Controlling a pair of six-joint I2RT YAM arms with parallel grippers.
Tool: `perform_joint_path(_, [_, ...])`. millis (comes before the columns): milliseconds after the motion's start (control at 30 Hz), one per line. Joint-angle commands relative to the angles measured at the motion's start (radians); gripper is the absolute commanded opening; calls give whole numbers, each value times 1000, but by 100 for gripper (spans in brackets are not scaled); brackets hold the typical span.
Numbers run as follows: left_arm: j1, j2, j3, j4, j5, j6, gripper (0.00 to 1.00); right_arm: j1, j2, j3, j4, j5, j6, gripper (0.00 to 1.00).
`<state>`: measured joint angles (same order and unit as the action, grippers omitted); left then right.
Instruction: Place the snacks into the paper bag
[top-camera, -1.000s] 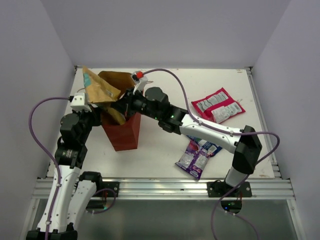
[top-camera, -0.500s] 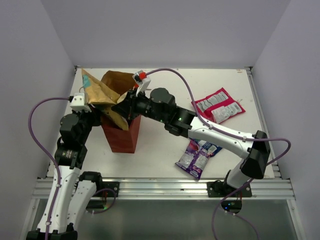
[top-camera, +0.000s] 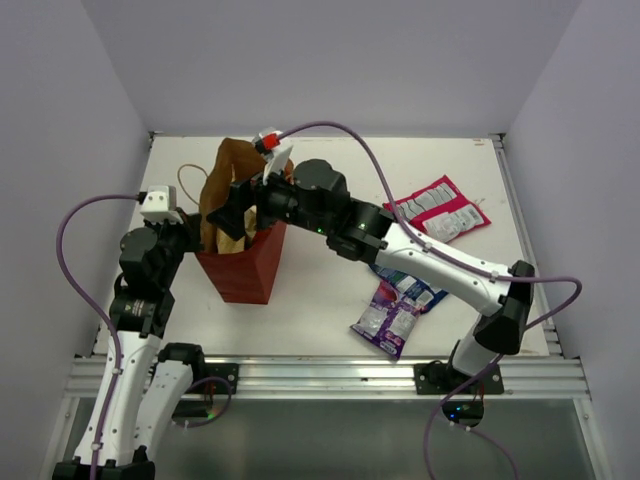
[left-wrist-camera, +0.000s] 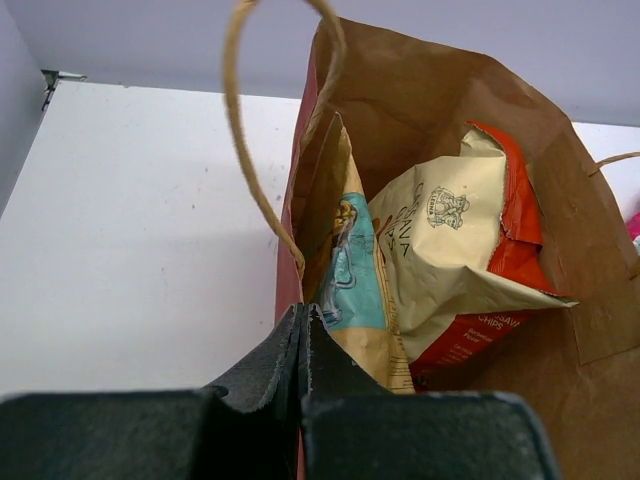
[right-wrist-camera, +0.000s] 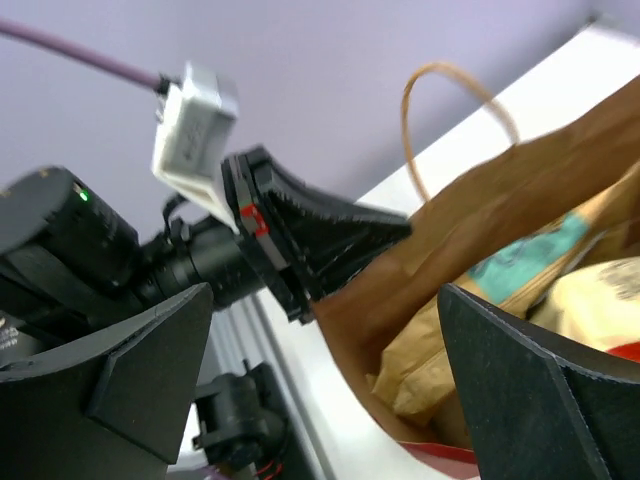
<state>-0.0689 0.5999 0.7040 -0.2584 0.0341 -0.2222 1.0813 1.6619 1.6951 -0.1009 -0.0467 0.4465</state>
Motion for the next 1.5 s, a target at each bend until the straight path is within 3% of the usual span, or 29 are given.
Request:
perform_joint_path(0, [-6,-6,-5,33,6,17,0,3,-109,121,-124,145,-159,99])
perform_joint_path(167, [-6,-9,-5,33,9,15,0,2,-240,49,-364,453,-183,99])
perform_joint_path(200, [-6,-9,-6,34,9,17,0,3,-276,-45,-388,579,-164,99])
perform_joint_path(300, [-6,-6,-5,36,20,17,0,-7,-297,-248,-450,758,-132,99])
perform_joint_path(400, [-8,-2,-6,33,23,17,0,-93,-272,-380,-494,745,-63,99])
perform_joint_path(567, [-11,-3,-5,31,18,17,0,-274,-191,-495,-399,738,-87,99])
perform_joint_path(833, [-11,1,-6,34,30,21,0,-376,90,-384,-376,878,-199,99])
perform_joint_path(1067, [-11,8,-5,39,44,23,0,-481,306,-287,-321,866,-253,99])
perform_joint_path(1333, [-11,8,-6,42,39,23,0,-599,369,-275,-281,825,-292,99])
perform_joint_path(1433, [-11,8,-5,41,35,23,0,-629,387,-264,-283,820,-311,87])
perform_joint_path(1467, [-11,8,-6,41,33,21,0,-635,397,-262,-283,808,-318,68])
